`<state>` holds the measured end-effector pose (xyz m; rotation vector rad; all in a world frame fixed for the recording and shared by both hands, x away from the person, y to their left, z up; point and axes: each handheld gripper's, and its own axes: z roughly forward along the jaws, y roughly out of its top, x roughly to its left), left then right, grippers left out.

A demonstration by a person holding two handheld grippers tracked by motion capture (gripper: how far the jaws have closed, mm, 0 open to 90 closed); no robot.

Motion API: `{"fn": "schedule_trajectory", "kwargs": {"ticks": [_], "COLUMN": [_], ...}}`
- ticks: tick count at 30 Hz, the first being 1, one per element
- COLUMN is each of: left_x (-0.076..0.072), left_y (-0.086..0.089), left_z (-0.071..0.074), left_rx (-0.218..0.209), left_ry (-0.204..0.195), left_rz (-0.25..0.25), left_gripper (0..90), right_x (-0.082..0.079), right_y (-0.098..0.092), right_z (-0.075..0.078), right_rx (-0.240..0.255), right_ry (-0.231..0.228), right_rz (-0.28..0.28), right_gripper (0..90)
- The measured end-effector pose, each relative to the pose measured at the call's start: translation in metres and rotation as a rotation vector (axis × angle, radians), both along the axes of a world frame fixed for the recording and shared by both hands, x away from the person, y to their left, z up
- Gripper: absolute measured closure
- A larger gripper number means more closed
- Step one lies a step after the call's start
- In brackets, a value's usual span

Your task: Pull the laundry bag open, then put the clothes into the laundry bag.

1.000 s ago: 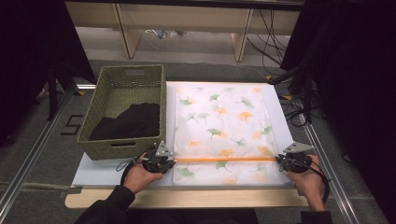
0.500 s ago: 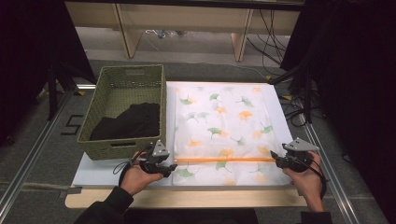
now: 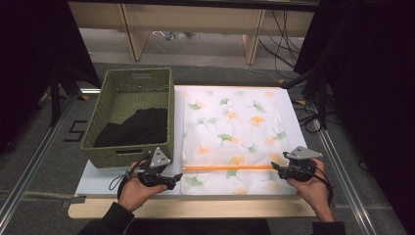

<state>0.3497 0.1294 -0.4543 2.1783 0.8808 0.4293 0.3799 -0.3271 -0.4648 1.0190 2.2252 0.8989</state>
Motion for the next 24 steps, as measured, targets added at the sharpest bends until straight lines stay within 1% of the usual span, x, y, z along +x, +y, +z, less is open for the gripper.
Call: {"fn": "schedule_trajectory", "kwargs": {"ticks": [1,2,3,4,5,6,7,8,9,10,11,12,13,14,15,16,17,18,19,20,21,22,23,24], "left_x": [-0.001,-0.003,-0.003,-0.004,-0.005,-0.006,-0.006,-0.007,-0.008,-0.008,-0.009,-0.011,-0.011,-0.012,-0.012,-0.012,-0.013,-0.012,-0.012,-0.012,-0.012,-0.012,-0.012,-0.012], "left_y": [0.0,0.0,0.0,0.001,0.0,0.0,0.0,0.001,0.002,0.001,0.002,0.001,0.003,0.003,0.002,0.002,0.002,0.003,0.003,0.002,0.001,0.001,0.002,0.001], "left_z": [0.0,0.0,0.0,0.0,0.001,0.0,0.0,0.001,0.002,0.001,0.002,0.002,0.003,0.002,0.001,0.001,0.001,0.001,0.001,0.0,-0.001,-0.001,-0.001,-0.002], "left_rx": [-0.012,-0.026,-0.026,-0.018,-0.026,-0.042,-0.047,-0.034,-0.017,-0.04,-0.029,-0.043,-0.019,-0.026,-0.042,-0.042,-0.042,-0.023,-0.019,-0.031,-0.035,-0.035,-0.028,-0.034], "left_ry": [-0.001,-0.007,-0.007,0.006,0.002,0.007,0.001,-0.003,0.001,0.001,0.007,0.003,0.008,0.009,0.005,0.005,0.006,0.011,0.003,0.01,0.009,0.009,0.009,0.003], "left_rz": [0.003,0.024,0.024,0.008,0.02,0.029,0.026,0.034,0.013,0.022,0.014,0.036,0.01,0.014,0.035,0.035,0.034,0.016,0.029,0.038,0.035,0.035,0.021,0.034], "left_gripper": [31.0,30.0,30.0,30.0,29.9,29.6,29.2,29.1,28.9,28.6,28.6,28.4,28.0,27.6,27.7,27.6,27.6,27.7,27.7,27.6,27.7,27.7,28.0,28.0], "right_x": [0.0,0.001,0.001,0.001,0.002,0.002,0.002,0.002,0.003,0.004,0.005,0.006,0.008,0.009,0.012,0.012,0.014,0.015,0.016,0.019,0.022,0.022,0.023,0.023], "right_y": [0.002,0.007,0.007,0.008,0.011,0.013,0.014,0.016,0.018,0.019,0.02,0.022,0.023,0.024,0.028,0.028,0.031,0.034,0.037,0.042,0.044,0.044,0.051,0.051], "right_z": [0.0,-0.001,-0.001,-0.001,-0.001,-0.002,-0.002,-0.002,-0.003,-0.003,-0.003,-0.004,-0.004,-0.005,-0.007,-0.007,-0.008,-0.01,-0.011,-0.012,-0.012,-0.012,-0.012,-0.012], "right_rx": [-0.002,-0.008,-0.008,-0.008,-0.007,-0.008,-0.011,-0.011,-0.007,-0.011,-0.012,-0.017,-0.02,-0.028,-0.032,-0.032,-0.032,-0.044,-0.045,-0.067,-0.071,-0.071,-0.067,-0.067], "right_ry": [0.003,0.009,0.009,0.009,0.014,0.016,0.02,0.024,0.029,0.026,0.024,0.026,0.025,0.031,0.035,0.035,0.052,0.062,0.083,0.085,0.081,0.081,0.087,0.087], "right_rz": [0.006,0.03,0.03,0.033,0.039,0.04,0.051,0.051,0.053,0.066,0.075,0.087,0.091,0.098,0.105,0.105,0.104,0.111,0.096,0.124,0.141,0.141,0.139,0.139], "right_gripper": [40.8,40.6,40.6,40.6,40.5,40.4,40.3,40.2,40.1,40.1,40.1,39.9,39.7,39.3,38.3,38.3,38.1,37.8,37.7,37.3,37.3,37.3,36.7,36.7]}}
